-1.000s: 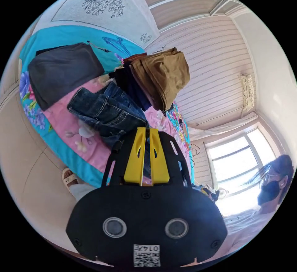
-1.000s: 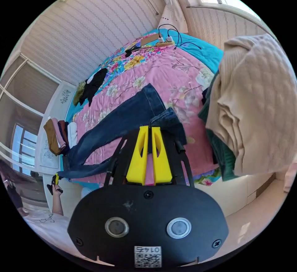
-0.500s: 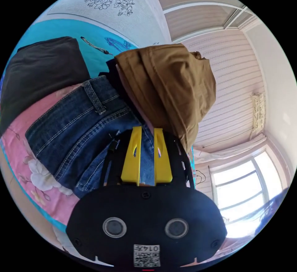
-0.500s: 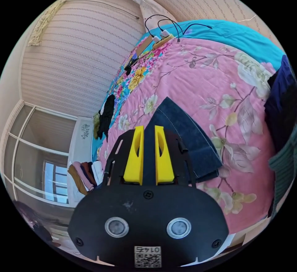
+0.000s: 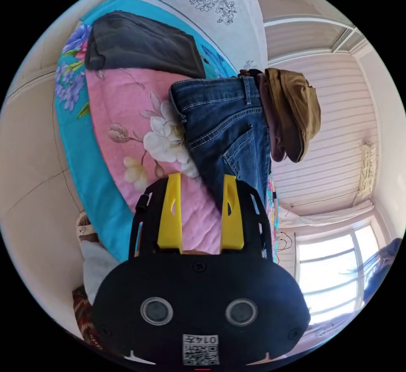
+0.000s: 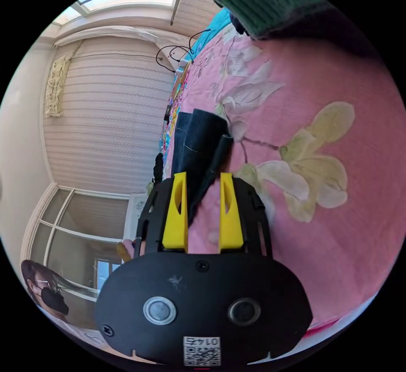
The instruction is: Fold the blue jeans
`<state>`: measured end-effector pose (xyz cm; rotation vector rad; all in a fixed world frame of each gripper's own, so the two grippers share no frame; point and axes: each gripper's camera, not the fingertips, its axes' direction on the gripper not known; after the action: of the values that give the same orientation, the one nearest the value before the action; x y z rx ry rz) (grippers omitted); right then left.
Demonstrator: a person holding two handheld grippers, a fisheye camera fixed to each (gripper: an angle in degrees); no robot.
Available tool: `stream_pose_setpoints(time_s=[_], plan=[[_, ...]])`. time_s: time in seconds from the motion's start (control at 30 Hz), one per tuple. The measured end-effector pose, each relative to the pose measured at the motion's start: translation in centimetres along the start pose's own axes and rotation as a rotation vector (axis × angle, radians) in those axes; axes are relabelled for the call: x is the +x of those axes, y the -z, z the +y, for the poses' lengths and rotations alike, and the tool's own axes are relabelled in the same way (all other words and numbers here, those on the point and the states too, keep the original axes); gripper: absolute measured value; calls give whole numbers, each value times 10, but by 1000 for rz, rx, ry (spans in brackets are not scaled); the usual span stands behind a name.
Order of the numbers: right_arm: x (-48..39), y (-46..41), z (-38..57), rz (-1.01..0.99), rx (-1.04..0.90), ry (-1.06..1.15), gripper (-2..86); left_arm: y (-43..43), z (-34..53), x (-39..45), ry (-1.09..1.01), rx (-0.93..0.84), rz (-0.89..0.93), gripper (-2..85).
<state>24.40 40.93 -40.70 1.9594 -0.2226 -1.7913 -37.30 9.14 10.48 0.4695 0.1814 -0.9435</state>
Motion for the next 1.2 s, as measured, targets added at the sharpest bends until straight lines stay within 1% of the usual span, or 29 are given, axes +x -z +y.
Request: stream_pose_setpoints(time_s=[0.1, 0.17, 0.2, 0.23, 0.3, 0.37, 0.4, 0.47, 0.57, 0.63, 0.7, 0.8, 0.87, 0.9, 0.97, 1.0, 1.03, 1.1, 1.13, 1.17, 1.2], plan=[[-5, -27, -11, -18, -3, -24, 109, -22, -2, 11, 17, 2, 135, 153], [-10, -48, -17, -12, -32, -29, 76, -38, -4, 20, 21, -19, 144, 139], [-11, -53, -18, -15, -45, -33, 60, -49, -6, 23, 50, -41, 127, 117], [-13, -63, -20, -41, -83, -27, 27, -54, -6, 24, 64, -52, 126, 102], [-14, -72, -22, -92, -126, -27, 9, -64, -8, 24, 170, -91, 149, 64], [-19, -70, -22, -171, -167, -11, 0, -60, -10, 41, 77, -111, 131, 56], [-22, -69, -21, -175, -182, 6, -1, -54, -10, 55, -6, -125, 125, 53], [-38, -57, -15, -149, -217, 104, -4, -41, -5, 70, -74, -141, 135, 51], [-44, -35, -1, -94, -274, 165, -4, -15, 5, 81, -134, -183, 144, 51], [-43, -24, 13, -23, -330, 186, -4, -1, 16, 82, -164, -219, 90, 52], [-39, -15, 31, 53, -376, 200, -2, 8, 35, 76, -185, -262, -5, 58], [-24, -17, 61, 184, -417, 180, 5, -3, 58, 59, -132, -355, -119, 76], [-12, -28, 76, 264, -426, 145, 22, -3, 69, 55, -106, -353, -130, 83], [-11, -29, 79, 277, -420, 149, 28, 2, 76, 60, -114, -324, -108, 84], [-14, -22, 94, 326, -377, 160, 46, 12, 87, 76, -189, -309, -145, 78], [-16, -18, 99, 349, -365, 165, 47, 19, 95, 91, -278, -314, -227, 72], [-19, -9, 110, 423, -325, 173, 48, 22, 100, 101, -338, -316, -272, 69], [-31, 2, 130, 537, -246, 223, 47, 24, 129, 151, -657, -347, -429, 41], [-46, -1, 148, 626, -221, 310, 46, 18, 150, 180, -841, -373, -486, 29], [-67, -17, 166, 719, -242, 452, 47, 12, 161, 194, -933, -394, -510, 21], [-77, -29, 176, 753, -267, 536, 48, -3, 184, 221, -1111, -439, -543, 4]])
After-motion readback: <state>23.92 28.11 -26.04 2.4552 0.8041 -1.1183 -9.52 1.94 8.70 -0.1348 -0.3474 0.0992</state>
